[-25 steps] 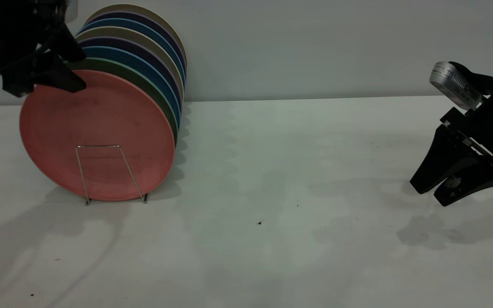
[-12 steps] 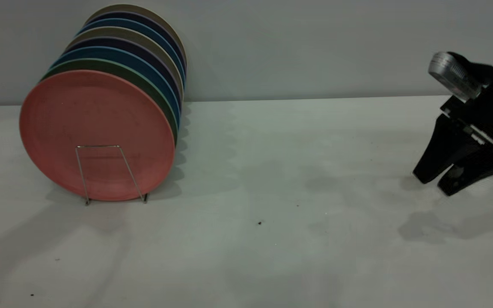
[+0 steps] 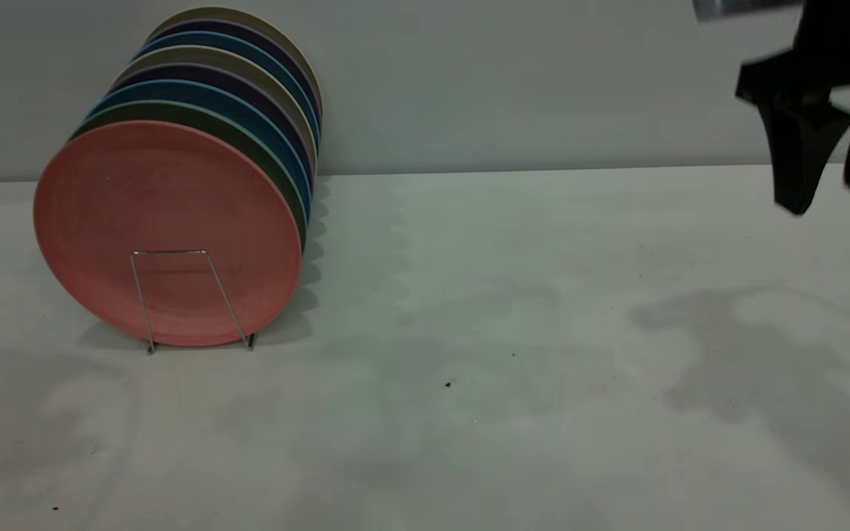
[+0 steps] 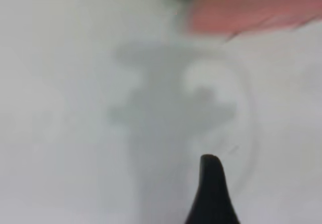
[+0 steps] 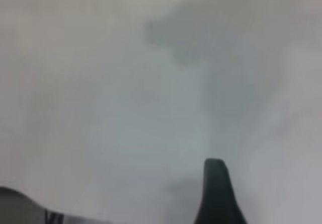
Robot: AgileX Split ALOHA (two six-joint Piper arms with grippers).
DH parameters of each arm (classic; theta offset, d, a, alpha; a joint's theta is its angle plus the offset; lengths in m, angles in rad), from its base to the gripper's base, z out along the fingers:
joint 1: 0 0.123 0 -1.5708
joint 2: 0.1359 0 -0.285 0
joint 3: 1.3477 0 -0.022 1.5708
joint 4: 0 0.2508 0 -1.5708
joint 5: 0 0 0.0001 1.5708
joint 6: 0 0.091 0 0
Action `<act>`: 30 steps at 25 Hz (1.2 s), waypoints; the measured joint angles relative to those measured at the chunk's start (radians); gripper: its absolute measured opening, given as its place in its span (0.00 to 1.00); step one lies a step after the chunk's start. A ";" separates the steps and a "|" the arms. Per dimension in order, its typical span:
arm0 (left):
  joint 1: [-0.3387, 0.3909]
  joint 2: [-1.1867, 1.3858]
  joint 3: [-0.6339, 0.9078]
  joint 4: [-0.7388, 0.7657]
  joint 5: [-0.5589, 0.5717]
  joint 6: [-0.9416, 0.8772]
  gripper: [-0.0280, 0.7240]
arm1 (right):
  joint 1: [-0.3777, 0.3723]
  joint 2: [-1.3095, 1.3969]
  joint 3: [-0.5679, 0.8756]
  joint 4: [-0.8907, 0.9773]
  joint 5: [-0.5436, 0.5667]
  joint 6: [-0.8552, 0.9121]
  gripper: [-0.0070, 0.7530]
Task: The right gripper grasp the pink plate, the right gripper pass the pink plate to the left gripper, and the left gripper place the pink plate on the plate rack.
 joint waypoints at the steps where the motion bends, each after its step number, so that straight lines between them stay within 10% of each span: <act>1: 0.000 -0.022 0.000 0.017 0.032 -0.021 0.82 | 0.019 -0.028 0.002 -0.019 0.009 0.028 0.71; 30: 0.000 -1.330 0.570 -0.039 0.233 -0.042 0.82 | 0.134 -1.542 0.942 0.068 0.044 -0.111 0.71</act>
